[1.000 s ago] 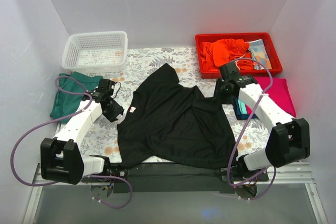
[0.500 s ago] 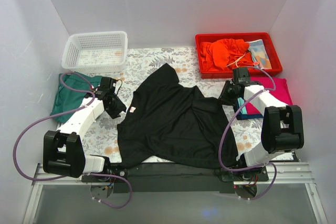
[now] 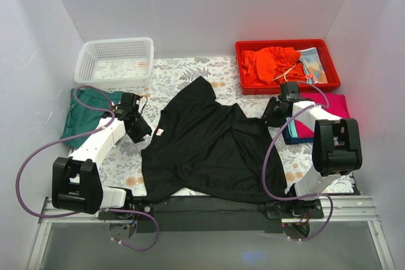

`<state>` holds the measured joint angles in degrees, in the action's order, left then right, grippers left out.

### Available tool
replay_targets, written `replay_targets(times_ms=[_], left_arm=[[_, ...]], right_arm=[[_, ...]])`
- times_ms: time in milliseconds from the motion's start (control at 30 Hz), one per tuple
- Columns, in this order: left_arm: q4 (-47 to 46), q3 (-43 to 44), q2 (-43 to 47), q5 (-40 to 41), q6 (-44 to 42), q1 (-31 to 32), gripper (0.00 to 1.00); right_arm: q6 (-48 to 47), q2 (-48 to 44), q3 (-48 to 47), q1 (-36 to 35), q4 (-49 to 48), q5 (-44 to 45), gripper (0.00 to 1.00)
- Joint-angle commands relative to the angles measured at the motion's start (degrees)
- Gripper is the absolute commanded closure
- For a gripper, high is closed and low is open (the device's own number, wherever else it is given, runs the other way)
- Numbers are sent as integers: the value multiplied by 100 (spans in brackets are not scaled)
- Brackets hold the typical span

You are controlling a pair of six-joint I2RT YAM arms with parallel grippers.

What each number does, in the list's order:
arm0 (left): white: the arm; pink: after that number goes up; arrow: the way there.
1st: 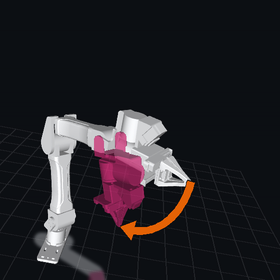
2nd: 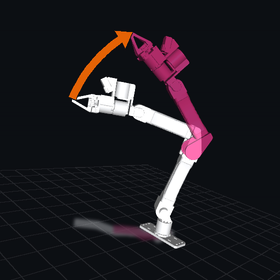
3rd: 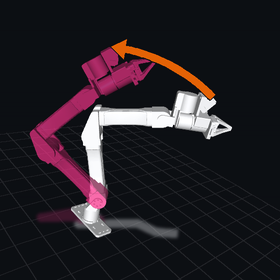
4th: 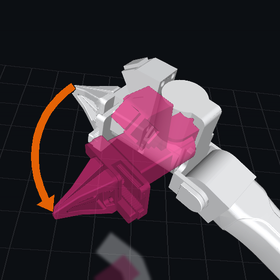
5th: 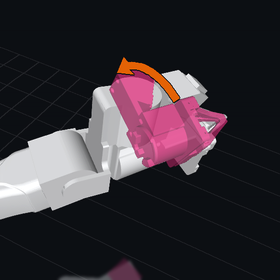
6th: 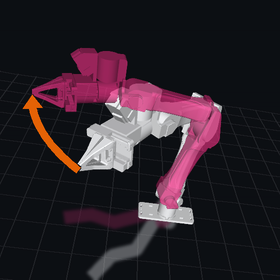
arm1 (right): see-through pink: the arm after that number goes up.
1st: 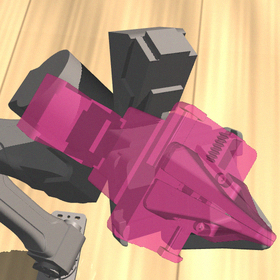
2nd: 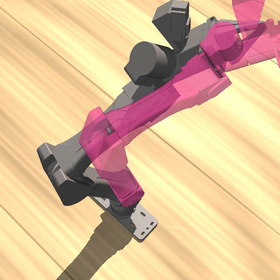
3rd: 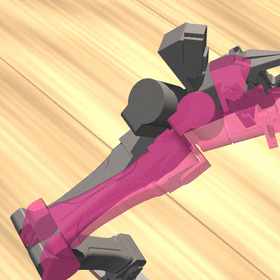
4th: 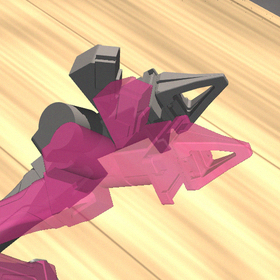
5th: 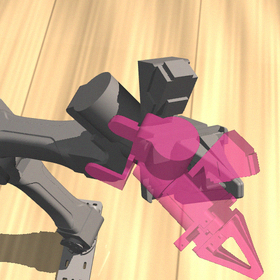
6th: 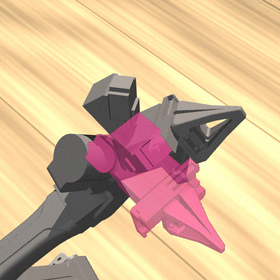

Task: Fold and stack the t-shirts
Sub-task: Flatten out the tshirt

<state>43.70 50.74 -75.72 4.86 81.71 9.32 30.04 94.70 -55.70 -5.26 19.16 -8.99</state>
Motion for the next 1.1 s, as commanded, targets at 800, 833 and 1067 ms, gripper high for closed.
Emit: replay_targets(times_ms=[800,833,1067], left_arm=[[121,217,40,348,-129,-18,67],[121,243,31,357,-129,-18,67],[51,243,-13,366,-129,-18,67]], right_arm=[[-253,-469,-528,7,131,-252,99],[-279,-557,-608,7,202,-182,99],[-526,-848,-1364,16,615,-129,99]])
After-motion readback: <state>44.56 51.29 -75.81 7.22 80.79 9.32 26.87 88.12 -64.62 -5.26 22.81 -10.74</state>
